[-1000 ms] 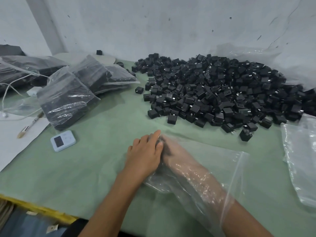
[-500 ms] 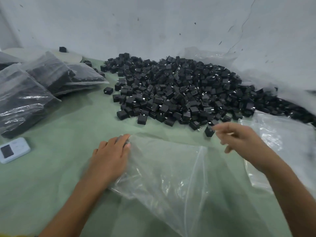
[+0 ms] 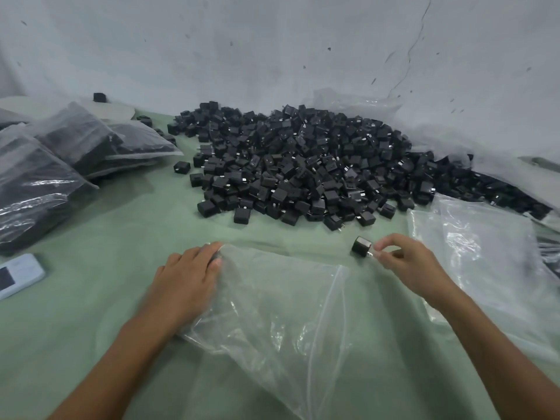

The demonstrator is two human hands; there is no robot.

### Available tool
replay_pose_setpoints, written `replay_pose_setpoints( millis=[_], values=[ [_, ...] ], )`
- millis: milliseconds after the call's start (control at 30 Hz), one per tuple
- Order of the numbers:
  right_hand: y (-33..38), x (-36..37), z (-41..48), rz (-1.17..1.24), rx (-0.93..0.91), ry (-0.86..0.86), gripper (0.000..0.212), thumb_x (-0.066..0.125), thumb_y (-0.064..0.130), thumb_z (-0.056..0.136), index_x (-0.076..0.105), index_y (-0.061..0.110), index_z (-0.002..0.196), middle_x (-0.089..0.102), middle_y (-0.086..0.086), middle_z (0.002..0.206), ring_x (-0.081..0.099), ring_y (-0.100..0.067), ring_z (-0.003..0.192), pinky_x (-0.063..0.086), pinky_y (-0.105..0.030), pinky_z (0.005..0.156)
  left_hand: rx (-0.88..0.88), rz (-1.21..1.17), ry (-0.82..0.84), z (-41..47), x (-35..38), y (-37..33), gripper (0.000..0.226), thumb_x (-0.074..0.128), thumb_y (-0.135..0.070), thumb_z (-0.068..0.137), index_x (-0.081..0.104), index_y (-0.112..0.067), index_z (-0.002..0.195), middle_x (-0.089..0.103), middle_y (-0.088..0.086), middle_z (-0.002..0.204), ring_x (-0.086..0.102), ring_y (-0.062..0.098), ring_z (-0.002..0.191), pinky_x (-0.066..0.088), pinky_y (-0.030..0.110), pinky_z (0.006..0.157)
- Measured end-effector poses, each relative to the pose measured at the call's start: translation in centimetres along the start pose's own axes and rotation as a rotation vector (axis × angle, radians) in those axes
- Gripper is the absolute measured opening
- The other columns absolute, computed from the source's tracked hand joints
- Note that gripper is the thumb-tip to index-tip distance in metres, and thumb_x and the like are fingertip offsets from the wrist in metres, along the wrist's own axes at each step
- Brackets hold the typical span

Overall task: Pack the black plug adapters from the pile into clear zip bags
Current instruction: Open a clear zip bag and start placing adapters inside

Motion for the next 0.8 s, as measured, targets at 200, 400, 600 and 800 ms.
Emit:
replay_pose_setpoints(
  millis=[200, 400, 600, 800],
  values=[
    [-0.3, 1.3, 0.5, -0.157, -0.080, -0.010, 0.041, 0.070, 0.026, 0.091, 0.055, 0.032, 0.128, 0.052, 0.004, 0.136, 0.054, -0.018, 0.117, 0.045, -0.029, 0.090, 0.004, 0.015, 0.016, 0.1, -0.2, -0.1, 0.045, 0.024, -0.049, 0.103, 0.033, -0.044, 0.147, 0.043, -0.012, 0.151, 0.041, 0.025, 0.129, 0.032, 0.043, 0.109],
    [1.0, 4.0, 3.6, -0.328, -0.036, 0.084, 0.042, 0.063, 0.023, 0.096, 0.053, 0.020, 0.137, 0.056, -0.006, 0.137, 0.054, -0.026, 0.121, 0.041, -0.035, 0.103, 0.010, 0.002, 0.005, 0.0, -0.1, -0.1, 0.045, 0.023, -0.050, 0.103, 0.034, -0.045, 0.146, 0.044, -0.013, 0.149, 0.042, 0.024, 0.127, 0.033, 0.041, 0.108],
    [4.5, -0.9, -9.4, 0.392, -0.049, 0.078, 0.037, 0.074, 0.026, 0.086, 0.063, 0.034, 0.121, 0.068, -0.007, 0.090, 0.067, -0.025, 0.074, 0.054, -0.025, 0.072, 0.021, -0.009, 0.002, 0.2, 0.0, 0.0, 0.044, 0.022, -0.050, 0.102, 0.034, -0.046, 0.144, 0.046, -0.012, 0.147, 0.043, 0.025, 0.125, 0.033, 0.043, 0.107],
    [10.4, 4.3, -22.0, 0.854, 0.076, 0.557, 0.050, 0.089, 0.038, 0.070, 0.070, 0.024, 0.114, 0.070, -0.021, 0.111, 0.065, -0.030, 0.067, 0.054, -0.033, 0.067, 0.027, 0.004, 0.005, 0.1, 0.0, -0.2, 0.043, 0.021, -0.049, 0.103, 0.033, -0.045, 0.144, 0.047, -0.009, 0.147, 0.043, 0.028, 0.125, 0.034, 0.045, 0.106]
  ],
)
Point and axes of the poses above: each hand's wrist, its own z-axis towards the middle knuckle, its own x-axis out of the palm, y = z × x, the point moved 5 cm from there along z, towards the middle knuckle
